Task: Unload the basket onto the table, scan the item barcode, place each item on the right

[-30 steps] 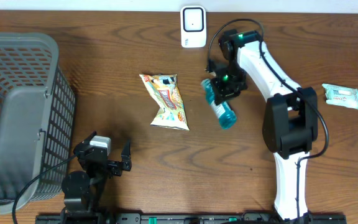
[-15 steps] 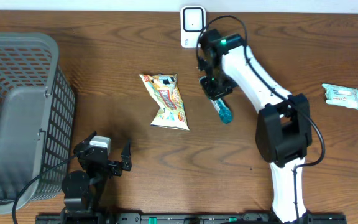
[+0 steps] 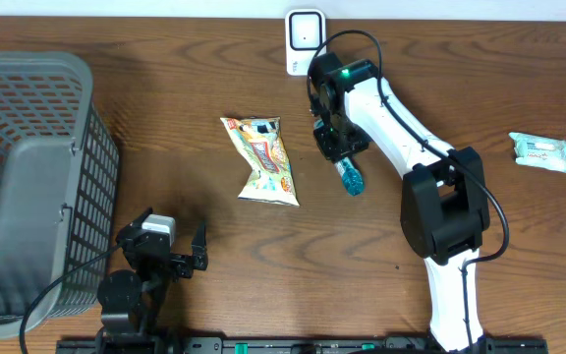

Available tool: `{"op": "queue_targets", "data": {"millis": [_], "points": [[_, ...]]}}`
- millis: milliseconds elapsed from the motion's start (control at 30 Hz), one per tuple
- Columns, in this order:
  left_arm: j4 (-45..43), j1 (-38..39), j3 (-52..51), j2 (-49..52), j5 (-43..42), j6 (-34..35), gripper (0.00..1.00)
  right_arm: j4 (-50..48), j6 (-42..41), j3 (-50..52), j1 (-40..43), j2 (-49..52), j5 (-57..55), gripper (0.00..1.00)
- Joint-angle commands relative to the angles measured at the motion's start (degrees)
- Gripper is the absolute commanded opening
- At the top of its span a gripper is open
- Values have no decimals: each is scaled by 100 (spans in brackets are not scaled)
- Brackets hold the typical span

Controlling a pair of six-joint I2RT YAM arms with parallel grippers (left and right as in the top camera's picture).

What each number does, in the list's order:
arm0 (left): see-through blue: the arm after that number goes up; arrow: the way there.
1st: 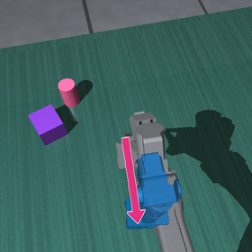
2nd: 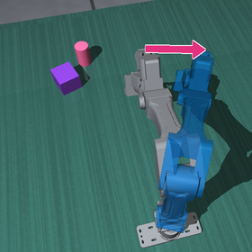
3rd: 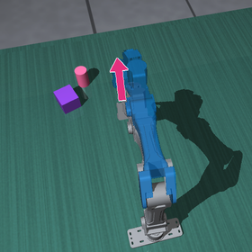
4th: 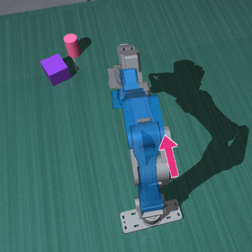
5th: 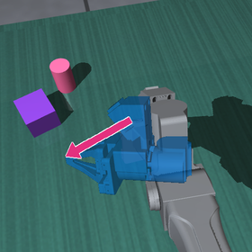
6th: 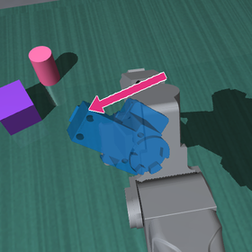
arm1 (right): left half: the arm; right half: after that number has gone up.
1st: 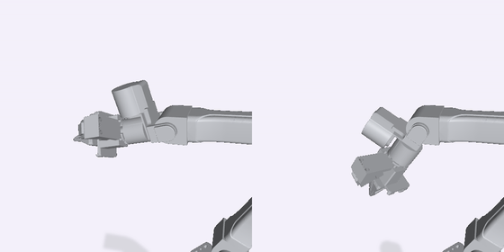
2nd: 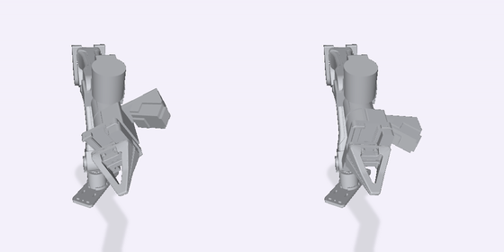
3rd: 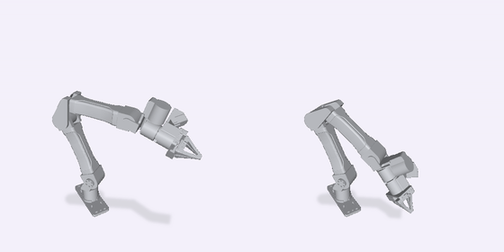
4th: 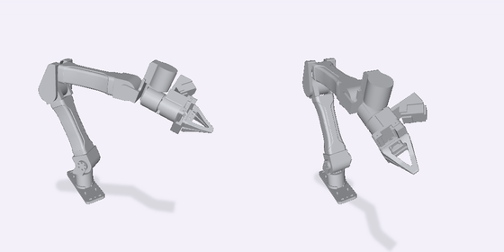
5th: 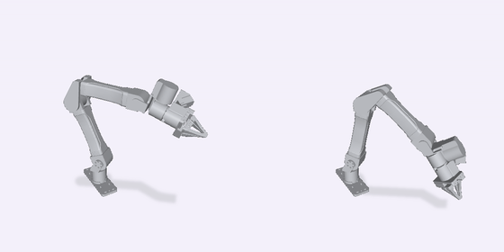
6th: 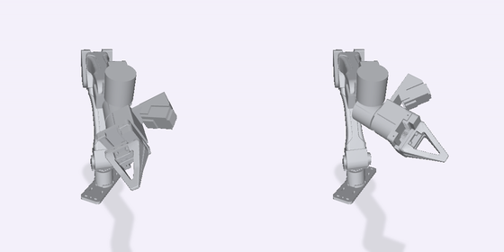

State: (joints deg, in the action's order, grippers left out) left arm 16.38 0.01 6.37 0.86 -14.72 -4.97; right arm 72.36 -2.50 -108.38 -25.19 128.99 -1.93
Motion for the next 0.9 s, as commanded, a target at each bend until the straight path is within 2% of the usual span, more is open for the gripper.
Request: {"op": "queue_targets", "data": {"millis": [0,233,400,433,567,733,867], "points": [[116,-33,-92,-26,-28,-79,98,11,-48,24,2,103,-28,38],[116,-33,-92,-26,-28,-79,98,103,-46,-48,2,98,173,48],[116,-33,-92,-26,-28,-79,98,376,-48,-245,2,83,361,65],[116,-33,-90,-26,-28,-79,98,450,-48,-308,2,70,358,72],[116,-33,-92,-26,-28,-79,98,800,-72,-608,4,-125,361,82],[116,-33,-92,-26,-28,-79,98,1191,-308,-787,2,-743,358,91],[116,-33,-90,-26,-28,-79,98,1368,-529,-767,2,-1475,358,95]]}}
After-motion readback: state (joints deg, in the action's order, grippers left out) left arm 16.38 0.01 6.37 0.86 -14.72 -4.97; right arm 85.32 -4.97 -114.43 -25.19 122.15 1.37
